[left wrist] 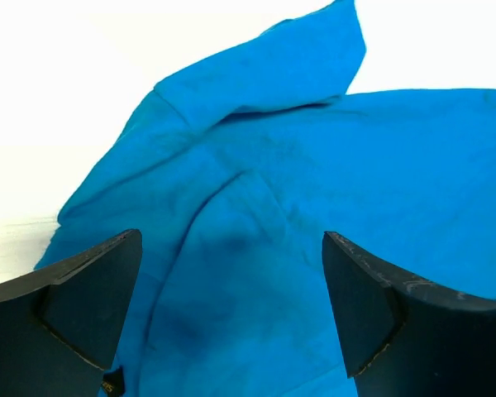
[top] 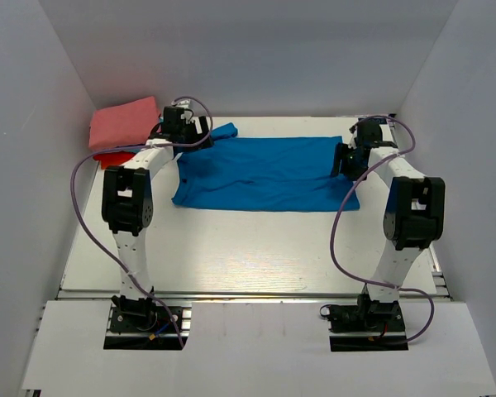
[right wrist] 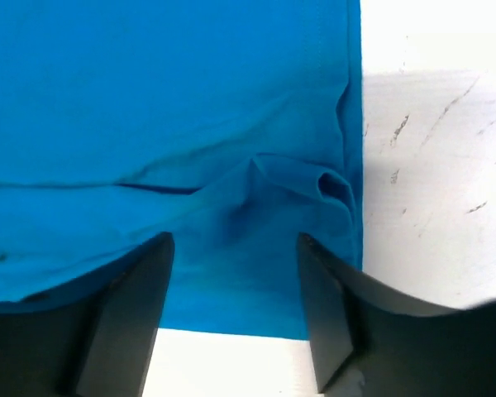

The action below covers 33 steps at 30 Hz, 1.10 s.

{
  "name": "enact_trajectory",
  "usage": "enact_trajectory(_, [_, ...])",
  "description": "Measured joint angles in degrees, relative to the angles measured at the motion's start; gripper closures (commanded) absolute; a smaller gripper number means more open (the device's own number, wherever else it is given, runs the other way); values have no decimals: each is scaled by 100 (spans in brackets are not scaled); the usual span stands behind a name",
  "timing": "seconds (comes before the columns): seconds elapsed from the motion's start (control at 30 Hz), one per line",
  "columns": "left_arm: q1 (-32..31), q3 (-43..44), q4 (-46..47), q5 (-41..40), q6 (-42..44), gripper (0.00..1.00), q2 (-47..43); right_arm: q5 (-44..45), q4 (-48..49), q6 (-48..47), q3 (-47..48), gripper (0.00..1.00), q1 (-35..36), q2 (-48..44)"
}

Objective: Fold and stack the t-shirts
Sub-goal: Fold the flattened tshirt in 1/3 of the way

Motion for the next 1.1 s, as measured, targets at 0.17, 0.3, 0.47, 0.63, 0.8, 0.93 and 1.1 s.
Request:
enact_trajectory(0.17, [42, -264, 33, 422, -37, 0, -319, -48, 44, 28, -74, 10, 2, -264])
enact_trajectory(0.3, [-35, -1228, 144, 678, -33, 0, -1134, -195, 280, 55, -529, 10, 2, -782])
enact_trajectory(0.47, [-122, -2352, 505, 1200, -116, 0, -1808, -496, 428, 140, -909, 10, 35, -918])
enact_trajectory(0.63, [-120, -3021, 645, 1445, -293, 0, -1694, -660, 656, 407, -1073, 10, 70, -629])
enact_trajectory(0.8, [-87, -3523, 848, 1578, -422, 0, -1676, -750, 929, 708, -1604, 10, 70, -479])
enact_trajectory(0.93, [-74, -3976, 1150, 1633, -522, 0, -1937, -715, 1349, 920, -2079, 10, 52, -787])
enact_trajectory(1.1, [-92, -5056, 903, 1517, -654, 0, -2992, -656, 1718, 1261, -3449, 10, 55, -1930])
